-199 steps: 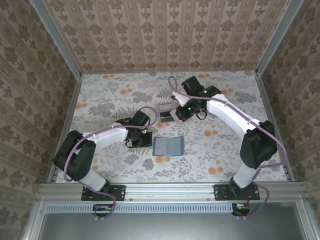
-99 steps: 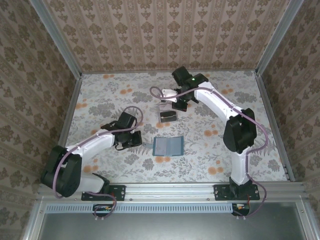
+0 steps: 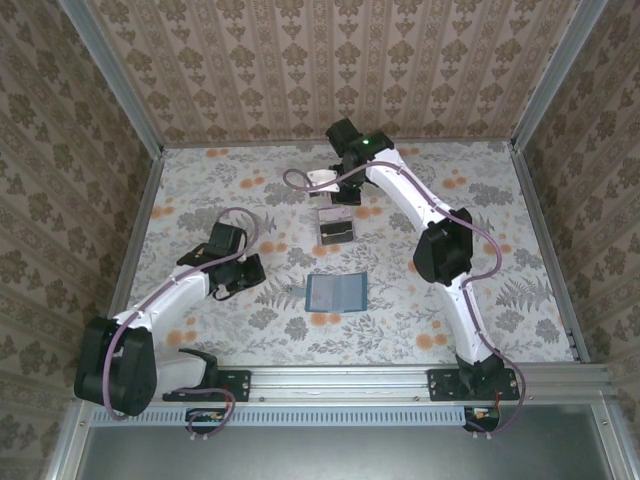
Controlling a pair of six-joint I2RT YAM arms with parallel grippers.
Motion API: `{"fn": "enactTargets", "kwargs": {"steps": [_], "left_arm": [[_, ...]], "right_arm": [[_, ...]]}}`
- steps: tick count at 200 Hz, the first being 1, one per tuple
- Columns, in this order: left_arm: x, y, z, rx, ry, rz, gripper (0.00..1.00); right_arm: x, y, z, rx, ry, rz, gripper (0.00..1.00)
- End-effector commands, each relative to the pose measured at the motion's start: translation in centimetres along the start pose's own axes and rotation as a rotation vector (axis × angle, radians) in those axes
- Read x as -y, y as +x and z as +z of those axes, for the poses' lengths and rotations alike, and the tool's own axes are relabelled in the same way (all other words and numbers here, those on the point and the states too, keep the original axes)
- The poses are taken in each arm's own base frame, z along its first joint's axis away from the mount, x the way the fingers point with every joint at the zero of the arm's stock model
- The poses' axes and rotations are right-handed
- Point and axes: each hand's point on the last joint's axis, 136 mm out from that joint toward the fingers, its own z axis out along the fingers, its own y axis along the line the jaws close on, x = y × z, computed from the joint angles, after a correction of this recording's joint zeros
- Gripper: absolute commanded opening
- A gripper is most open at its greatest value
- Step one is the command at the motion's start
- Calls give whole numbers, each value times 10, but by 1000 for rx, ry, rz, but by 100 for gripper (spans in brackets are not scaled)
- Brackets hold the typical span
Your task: Take the credit cards out of the card holder
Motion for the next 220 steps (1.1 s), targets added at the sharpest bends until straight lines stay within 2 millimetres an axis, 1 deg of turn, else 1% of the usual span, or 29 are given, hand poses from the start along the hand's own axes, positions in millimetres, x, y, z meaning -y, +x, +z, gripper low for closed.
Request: {"fn": "enactTargets", "kwargs": {"steps": [1,71,96,108,117,134,142,161,193,220], "left_arm": [[-5,7,-3,-23,1,2,8],[-4,6,-1,-44,13,-3,9],[-5,6,-2,-42,10,-1,9],[-5,5,-2,-41,9,-1,9],[-4,5,-2,-43,11,0,10],[-2,5,-4,-47,13,3,9],[-1,4,-6,-45,16,4,9],[2,1,-9,-36,24,10,10],[11,-5,-11,-32,48,24,10],[24,-10,-13,-31,74,47,10]], "right_arm": [[-14,4,8,-38,-71,-40,0],[-17,10,34,-60,-103,-16,0],[-20,12,41,-71,-117,-16,6],[-20,11,42,-74,-115,-20,12],[-17,11,40,-77,-100,-16,17],[-3,12,35,-93,-38,1,25],[4,12,31,-102,-6,6,26],[12,10,21,-102,38,17,26],[14,1,3,-57,60,68,26],[17,-9,-10,5,94,168,26]]}}
